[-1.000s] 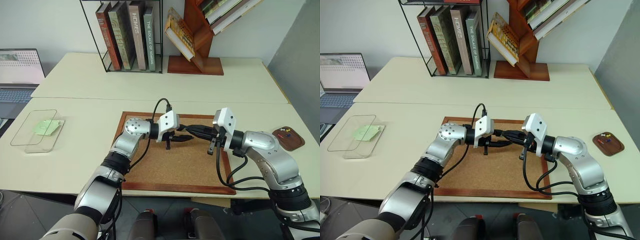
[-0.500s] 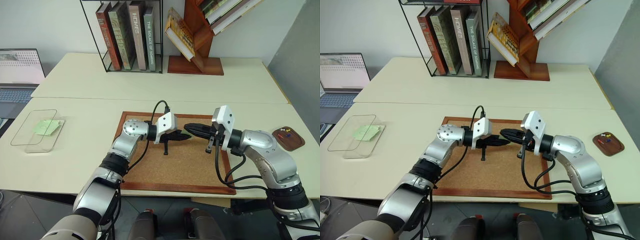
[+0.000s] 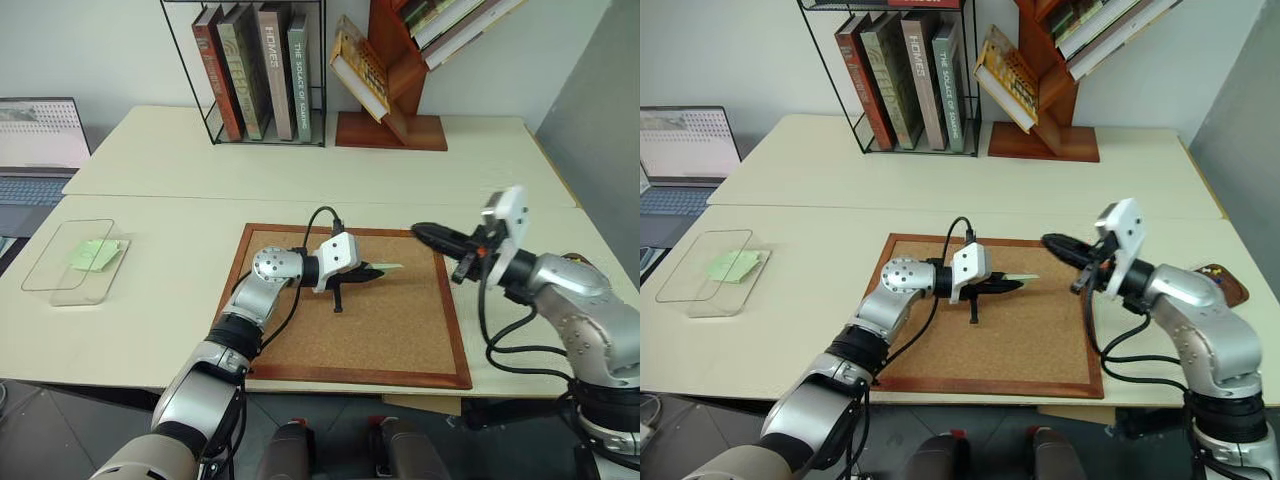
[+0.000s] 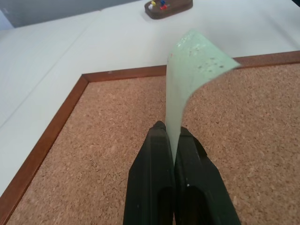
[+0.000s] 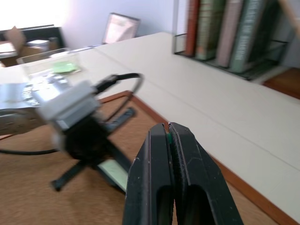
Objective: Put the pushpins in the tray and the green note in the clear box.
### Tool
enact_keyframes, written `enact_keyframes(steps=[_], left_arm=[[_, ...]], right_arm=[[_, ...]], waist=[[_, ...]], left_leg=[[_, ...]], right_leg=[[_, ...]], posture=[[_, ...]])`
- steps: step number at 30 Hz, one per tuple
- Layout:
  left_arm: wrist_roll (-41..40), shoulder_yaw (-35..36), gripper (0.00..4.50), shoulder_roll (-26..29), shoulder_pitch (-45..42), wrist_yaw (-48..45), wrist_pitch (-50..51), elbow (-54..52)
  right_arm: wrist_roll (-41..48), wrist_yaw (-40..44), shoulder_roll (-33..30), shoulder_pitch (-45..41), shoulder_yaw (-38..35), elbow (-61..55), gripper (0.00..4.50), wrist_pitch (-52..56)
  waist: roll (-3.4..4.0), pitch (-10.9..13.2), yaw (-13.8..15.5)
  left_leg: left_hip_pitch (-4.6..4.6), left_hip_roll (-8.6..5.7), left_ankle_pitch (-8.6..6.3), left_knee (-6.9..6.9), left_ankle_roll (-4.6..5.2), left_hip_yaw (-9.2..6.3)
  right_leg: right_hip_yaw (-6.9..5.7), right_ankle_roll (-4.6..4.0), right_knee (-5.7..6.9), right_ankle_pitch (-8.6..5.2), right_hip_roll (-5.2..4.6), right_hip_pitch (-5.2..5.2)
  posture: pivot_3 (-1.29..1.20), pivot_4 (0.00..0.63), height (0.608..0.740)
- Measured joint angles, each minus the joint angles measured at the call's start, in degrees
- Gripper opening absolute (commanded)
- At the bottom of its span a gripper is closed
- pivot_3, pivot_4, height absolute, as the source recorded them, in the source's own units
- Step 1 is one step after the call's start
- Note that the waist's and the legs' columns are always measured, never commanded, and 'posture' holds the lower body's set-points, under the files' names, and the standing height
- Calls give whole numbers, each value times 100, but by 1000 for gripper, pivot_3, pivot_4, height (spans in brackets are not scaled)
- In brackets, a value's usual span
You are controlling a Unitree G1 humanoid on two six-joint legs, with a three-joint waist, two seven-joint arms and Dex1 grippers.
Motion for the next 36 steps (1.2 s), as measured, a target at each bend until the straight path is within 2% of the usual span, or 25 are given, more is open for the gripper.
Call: enact_keyframes(steps=[3, 7, 12, 19, 26, 36], left_arm=[[-48, 82, 6, 54, 244, 211, 274, -569], [-34, 39, 6, 71, 569, 373, 385, -1224], [-35, -70, 6, 20, 888, 603, 853, -1866], [-3, -215, 6, -98, 872, 802, 981, -2001], [29, -272, 0, -97, 866, 901, 987, -2022], [28, -274, 0, -84, 862, 920, 987, -2022]], right_arm=[[-38, -471, -48, 328, -549, 193, 0, 266], [-613, -981, -253, 649, -702, 699, 0, 186], [-1894, -1702, -704, 740, -622, 2070, 0, -604], [-2486, -1953, -760, 413, -402, 3390, 0, -1126], [-2662, -1947, -768, 0, -272, 4278, 1515, -1457], [-2715, -1946, -805, -154, -253, 4529, 3677, -1583]], waist=[[0, 0, 4], [2, -1, 3], [3, -2, -8], [6, -3, -27], [10, -6, -17], [10, -6, -18]], left_leg=[[1, -2, 0, 1, 0, 2], [8, -6, 0, 2, 0, 8], [11, -6, 1, 5, 1, 13], [13, 0, 0, 4, 1, 18], [12, 0, 0, 4, 1, 16], [12, 1, 1, 5, 1, 17]], right_leg=[[2, 0, 2, 0, -6, 0], [6, 2, 6, 1, -5, 4], [11, 5, 8, 3, 2, 4], [17, 5, 6, 3, 13, 5], [17, 5, 5, 3, 14, 5], [19, 6, 7, 4, 15, 5]], posture=[[0, 150, 740], [0, 150, 740], [0, 150, 740], [0, 150, 740], [0, 150, 740], [0, 150, 740]])
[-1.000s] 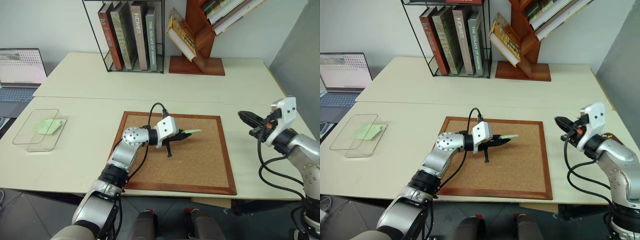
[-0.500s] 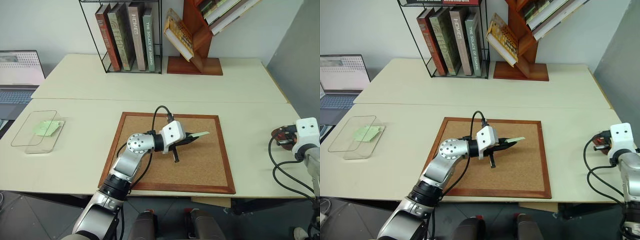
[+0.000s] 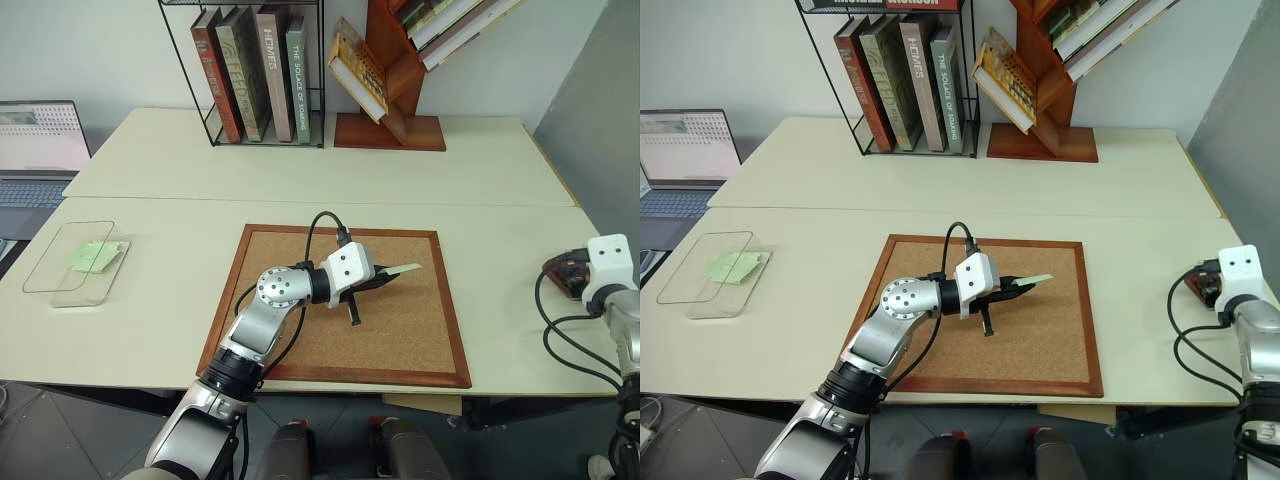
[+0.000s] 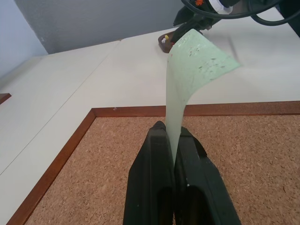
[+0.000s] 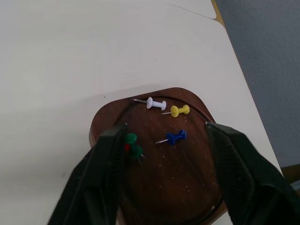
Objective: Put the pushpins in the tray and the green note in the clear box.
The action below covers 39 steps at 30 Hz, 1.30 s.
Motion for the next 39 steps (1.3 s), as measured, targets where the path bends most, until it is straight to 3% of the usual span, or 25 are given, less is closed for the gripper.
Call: enact_keyframes(steps=[4, 13, 21, 25, 33, 39], left_arm=[[-1, 0, 0, -7, -4, 1, 0, 1], [-2, -1, 0, -93, -62, 6, 0, 4], [-189, 20, 0, -188, -86, 10, 280, -27], [-362, 183, 0, -85, -84, 94, 586, -323], [-704, 1383, 0, 639, 200, 785, 1731, -1298], [-693, 2678, 0, 1629, 786, 1480, 2624, -1769]], right_arm=[[4, -21, 2, -9, -16, 0, 4446, 5], [84, -208, 0, -14, -276, -17, 4446, 23], [339, -346, 4, 16, -723, -917, 4446, 341], [732, 153, 185, 186, -728, -1549, 4446, 178], [1955, 2022, 529, 621, 468, -3711, 4446, 86], [2527, 2713, 691, -12, 1595, -4390, 4446, 617]], waist=[[0, 0, 0], [1, -1, 0], [7, -4, 0], [7, -3, -16], [8, -1, -86], [-16, 13, -138]], left_leg=[[-1, 0, 0, 0, 0, 1], [-1, 0, 0, 0, 0, 1], [-1, 0, 0, 0, 0, 0], [0, 6, 0, -1, 0, -3], [2, 20, 0, -2, 0, -20], [5, 20, 0, 3, -1, -27]], right_leg=[[1, 0, -2, 0, 0, 0], [2, 0, -1, 0, 0, 0], [0, 1, 0, 0, 0, 0], [1, 1, -1, 0, 7, 0], [-10, 0, 1, 0, 21, 0], [-17, 0, 5, 0, 16, 2]], posture=[[0, 150, 740], [0, 150, 740], [0, 150, 740], [0, 150, 740], [0, 150, 740], [0, 150, 740]])
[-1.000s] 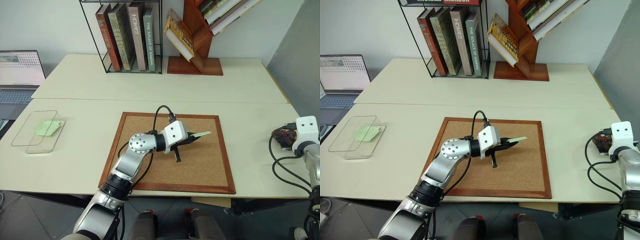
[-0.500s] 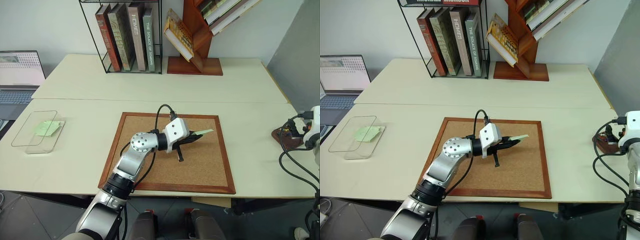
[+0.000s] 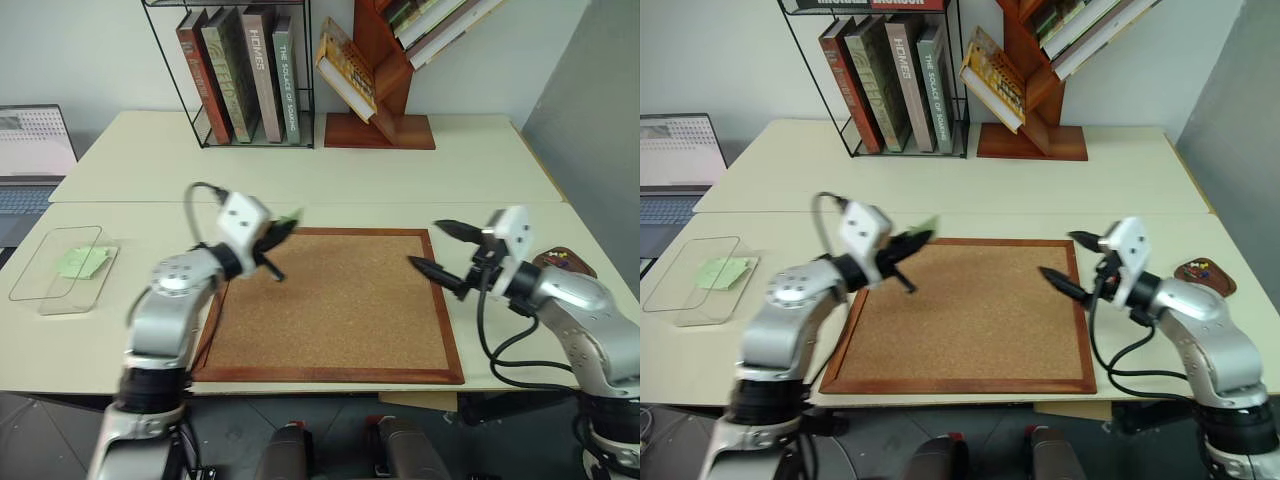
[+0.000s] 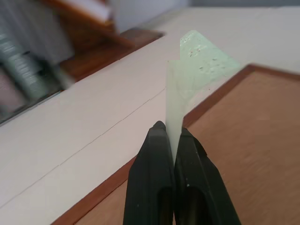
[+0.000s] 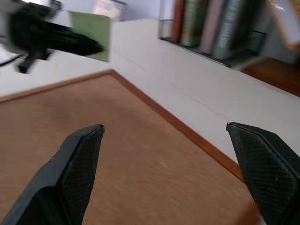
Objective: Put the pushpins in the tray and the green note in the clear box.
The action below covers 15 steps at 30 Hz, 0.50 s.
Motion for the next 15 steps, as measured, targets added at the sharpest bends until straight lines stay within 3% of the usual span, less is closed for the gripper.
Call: enact_keyframes(steps=[7, 15], left_arm=[[117, 1479, 0, 1125, 194, 670, 208, 1021], [50, 2102, 0, 1715, -179, 1221, 227, 3153]], right_arm=[[30, 689, 390, -1084, 1149, 275, 4446, 314], [-629, 631, 980, -1652, 1632, 1029, 4446, 9]], waist=[[-16, 10, 18], [-65, 11, 104]], left_leg=[[-7, -9, 0, -4, 0, -3], [-15, -23, 0, -3, -2, 1]], right_leg=[[-9, -5, -3, -2, -43, -7], [-14, -5, -6, 0, -71, -13]], posture=[[0, 150, 740], [0, 150, 740]])
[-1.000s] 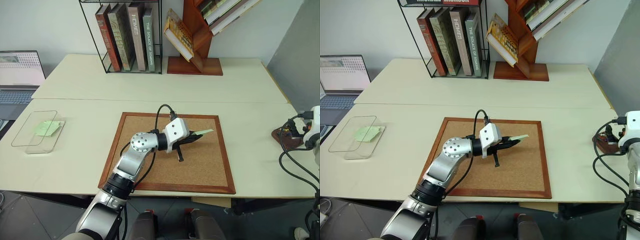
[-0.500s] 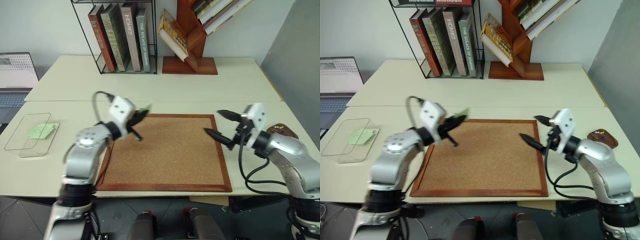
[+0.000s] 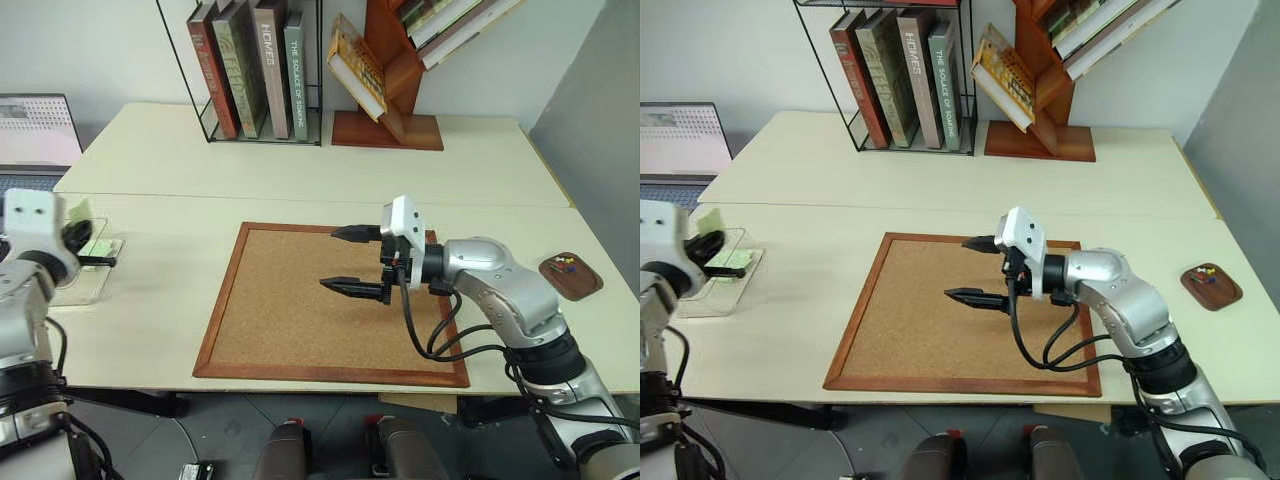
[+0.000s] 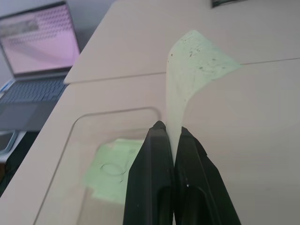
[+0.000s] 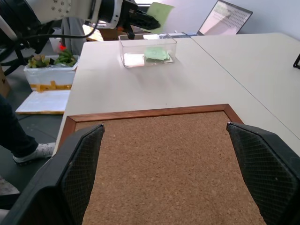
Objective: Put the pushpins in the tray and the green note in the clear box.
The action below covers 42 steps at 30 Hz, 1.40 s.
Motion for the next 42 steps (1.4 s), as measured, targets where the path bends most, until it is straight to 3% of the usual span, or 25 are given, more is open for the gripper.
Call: enact_keyframes(steps=[11, 34, 42], left_arm=[[-178, 130, 0, 198, -518, 368, -114, 1325], [-270, -28, 4405, 204, -490, 599, -123, 1225], [-268, -32, 4455, 203, -469, 690, -132, 1112]], right_arm=[[-270, -13, 152, -9, 81, 78, 4446, -100], [-439, 0, 359, -143, 79, 132, 4500, -115], [-442, -42, 404, -144, 76, 206, 4500, -115]], waist=[[-6, -3, 42], [-8, -4, 39], [-8, -5, 41]], left_leg=[[0, 1, 0, -1, -2, 3], [-1, 3, 0, -1, -2, 7], [-2, 2, 0, -1, -2, 8]], right_leg=[[-5, -30, 6, 18, -8, -4], [-2, -33, 9, 19, -9, -8], [-1, -33, 10, 20, -10, -10]], posture=[[0, 150, 740], [0, 150, 740], [0, 150, 740]])
